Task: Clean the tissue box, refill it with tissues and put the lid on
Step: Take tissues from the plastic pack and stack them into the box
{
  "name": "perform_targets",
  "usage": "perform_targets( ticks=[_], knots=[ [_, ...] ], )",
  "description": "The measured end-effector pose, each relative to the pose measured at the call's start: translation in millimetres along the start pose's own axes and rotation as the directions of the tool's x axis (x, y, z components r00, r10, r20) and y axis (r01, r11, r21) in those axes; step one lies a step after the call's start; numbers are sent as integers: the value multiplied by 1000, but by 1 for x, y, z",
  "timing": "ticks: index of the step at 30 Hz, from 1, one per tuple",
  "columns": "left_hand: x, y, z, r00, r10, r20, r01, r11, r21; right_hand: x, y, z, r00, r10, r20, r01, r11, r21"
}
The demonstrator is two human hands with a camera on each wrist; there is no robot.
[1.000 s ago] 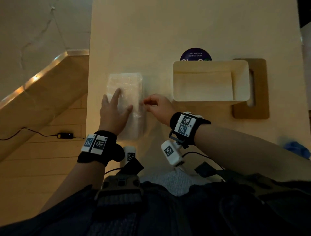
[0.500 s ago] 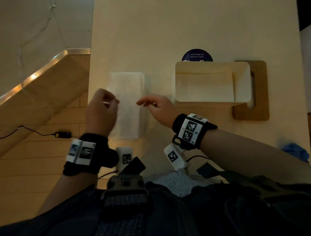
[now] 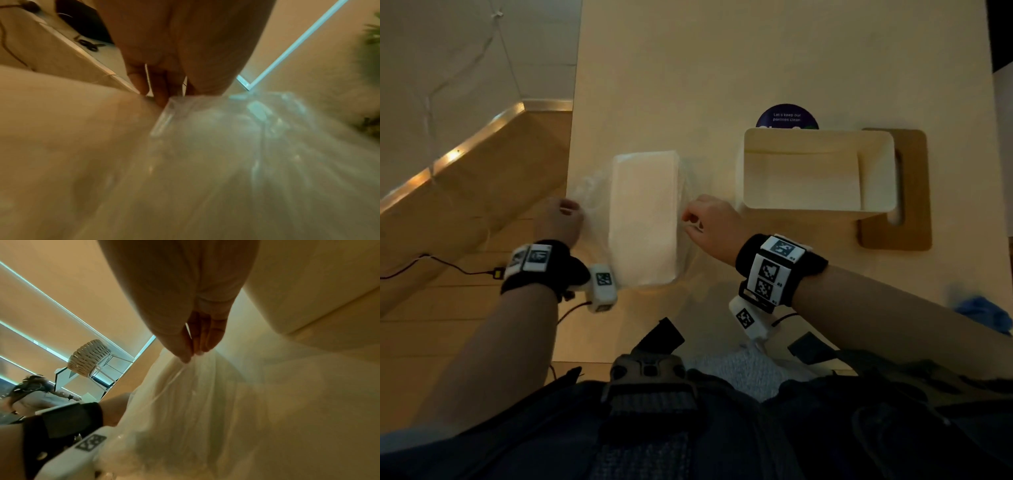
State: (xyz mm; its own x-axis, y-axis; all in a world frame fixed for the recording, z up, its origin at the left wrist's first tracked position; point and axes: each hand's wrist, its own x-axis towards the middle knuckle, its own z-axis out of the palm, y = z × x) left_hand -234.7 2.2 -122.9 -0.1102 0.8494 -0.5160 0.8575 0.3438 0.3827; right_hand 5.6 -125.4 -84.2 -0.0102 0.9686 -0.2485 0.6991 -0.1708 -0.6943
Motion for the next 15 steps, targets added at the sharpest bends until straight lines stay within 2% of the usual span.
perform_targets(
  ticks=[2,4,5,7,8,9,10,11,12,13,15],
  knots=[
    [-11,6,6,995,34,-94,-23,992,123,2,-3,-4,995,63,75,-63,998,-1],
    [-24,16,-4,971,122,-203,-97,987,130,5,-8,-11,985,138,103,-145,988,61],
    [-33,21,-12,938,214,-274,-193,976,101,6,-10,-14,979,177,105,-187,977,100],
    [-55,31,-26,828,410,-383,-428,903,42,10,-12,-19,962,246,118,-266,942,206],
    [-68,37,-32,802,480,-356,-519,854,-19,12,-14,-20,955,267,128,-293,919,264],
    [-78,41,-35,809,528,-258,-568,815,-114,13,-15,-20,951,281,131,-308,901,307],
    [-87,44,-33,834,543,-93,-550,808,-212,15,-16,-18,949,289,126,-315,888,336],
    [-93,44,-29,860,501,92,-464,845,-267,17,-17,-16,946,301,123,-325,877,355],
    [-94,40,-21,875,435,213,-367,883,-293,19,-18,-14,940,318,127,-342,867,363],
    [-93,37,-14,901,363,237,-286,908,-306,20,-18,-12,931,337,137,-364,860,359],
    [-88,30,-2,954,262,147,-196,913,-358,21,-18,-9,914,372,161,-404,864,299]
  ],
)
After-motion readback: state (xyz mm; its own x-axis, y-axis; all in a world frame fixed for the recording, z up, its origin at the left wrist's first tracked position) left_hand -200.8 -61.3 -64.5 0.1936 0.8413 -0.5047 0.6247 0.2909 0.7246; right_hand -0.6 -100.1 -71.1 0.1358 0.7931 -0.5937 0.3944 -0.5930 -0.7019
